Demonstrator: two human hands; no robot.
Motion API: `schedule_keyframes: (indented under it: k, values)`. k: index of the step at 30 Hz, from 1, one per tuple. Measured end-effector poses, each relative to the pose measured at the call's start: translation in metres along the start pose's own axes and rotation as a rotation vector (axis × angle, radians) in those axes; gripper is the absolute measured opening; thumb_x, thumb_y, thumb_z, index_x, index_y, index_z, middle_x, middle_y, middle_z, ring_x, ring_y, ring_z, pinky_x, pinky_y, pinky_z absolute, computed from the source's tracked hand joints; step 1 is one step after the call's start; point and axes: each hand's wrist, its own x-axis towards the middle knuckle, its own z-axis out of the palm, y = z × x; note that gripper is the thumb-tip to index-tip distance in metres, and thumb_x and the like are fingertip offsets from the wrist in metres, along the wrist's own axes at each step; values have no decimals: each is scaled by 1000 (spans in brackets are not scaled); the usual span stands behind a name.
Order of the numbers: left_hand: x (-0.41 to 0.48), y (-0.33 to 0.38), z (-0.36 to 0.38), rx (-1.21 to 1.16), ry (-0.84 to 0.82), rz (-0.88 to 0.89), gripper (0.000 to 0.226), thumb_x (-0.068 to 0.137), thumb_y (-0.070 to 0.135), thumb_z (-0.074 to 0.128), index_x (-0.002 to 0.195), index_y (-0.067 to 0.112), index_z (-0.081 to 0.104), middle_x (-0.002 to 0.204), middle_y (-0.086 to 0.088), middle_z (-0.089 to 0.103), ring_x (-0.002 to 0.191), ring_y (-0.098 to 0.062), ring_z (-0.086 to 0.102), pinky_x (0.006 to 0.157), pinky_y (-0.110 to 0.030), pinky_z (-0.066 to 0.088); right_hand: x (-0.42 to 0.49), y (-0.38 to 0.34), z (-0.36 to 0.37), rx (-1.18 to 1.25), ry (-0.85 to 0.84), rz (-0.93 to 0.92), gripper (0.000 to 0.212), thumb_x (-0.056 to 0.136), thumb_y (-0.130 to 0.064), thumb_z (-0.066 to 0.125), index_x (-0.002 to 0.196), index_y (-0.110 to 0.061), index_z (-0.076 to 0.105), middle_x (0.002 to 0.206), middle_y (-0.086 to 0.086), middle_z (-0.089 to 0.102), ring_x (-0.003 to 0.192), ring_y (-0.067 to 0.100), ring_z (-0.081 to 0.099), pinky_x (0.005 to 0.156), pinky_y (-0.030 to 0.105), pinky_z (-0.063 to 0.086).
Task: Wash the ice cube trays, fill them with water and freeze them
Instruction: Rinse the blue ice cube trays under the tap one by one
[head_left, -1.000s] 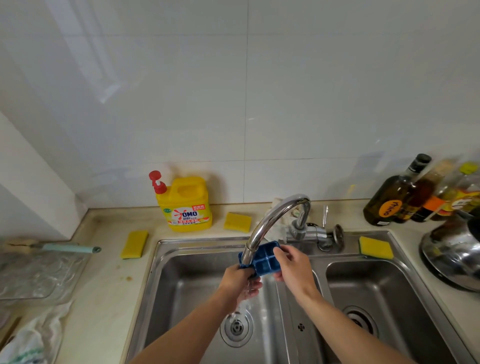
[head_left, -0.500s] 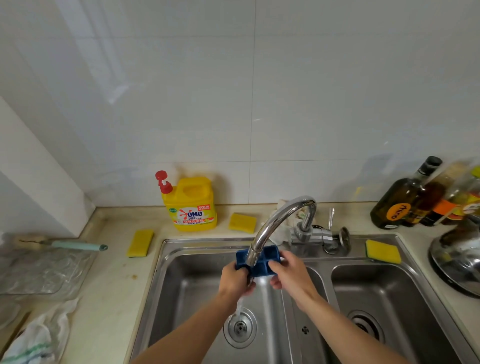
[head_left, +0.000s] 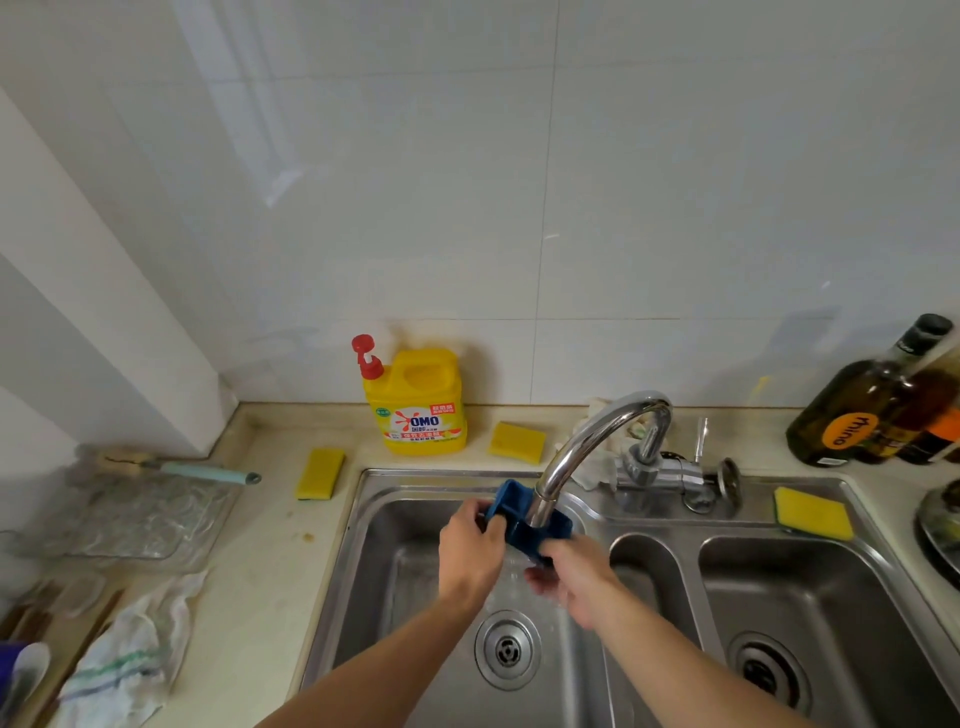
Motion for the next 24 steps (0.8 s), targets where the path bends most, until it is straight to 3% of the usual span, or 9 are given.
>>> schedule_keyframes:
  k: [4,8,13,17,21,24]
  values:
    - [1,-3,-8,-42,25,-40,12,96,13,55,95,18,65,86,1,72,73,-15,70,73,-39,62,-1,3,8,-67,27,-12,11,98,1,56,102,3,67,70,17,66,50,22,59,43,27,47]
    - [1,-7,-13,-132,30,-132,15,98,11,50,92,11,64,81,-9,72,55,-10,63,54,-26,54,-3,1,10,-167,39,-91,9,100,-9,58,102,-6,67,77,14,72,50,19,63,49,29,50]
    - [-1,-10,-12,-184,-61,-119,16,99,8,50,96,8,66,76,-9,68,53,-10,60,54,-23,51,-1,-2,4,-185,89,-89,7,97,-5,59,97,-9,64,71,12,70,47,20,61,46,29,48]
    - [3,-10,-10,-194,-89,-133,16,98,9,54,95,10,69,73,-7,68,50,-9,58,51,-22,49,-2,-2,-2,-213,42,-111,18,95,-3,57,108,-13,64,90,16,75,58,21,68,59,35,58]
    - [13,-12,-14,-135,-57,-154,18,97,10,55,91,12,71,72,-5,69,52,-10,58,49,-20,46,-3,-5,-10,-221,-29,-151,34,91,-1,58,120,-19,57,102,16,73,87,30,74,73,39,62]
    - [21,-10,-21,-66,-83,-136,20,97,9,55,93,11,74,72,-6,71,50,-8,60,49,-20,48,-3,-11,-16,-258,-52,-141,34,94,-1,58,122,-20,57,101,18,73,82,29,74,67,37,63]
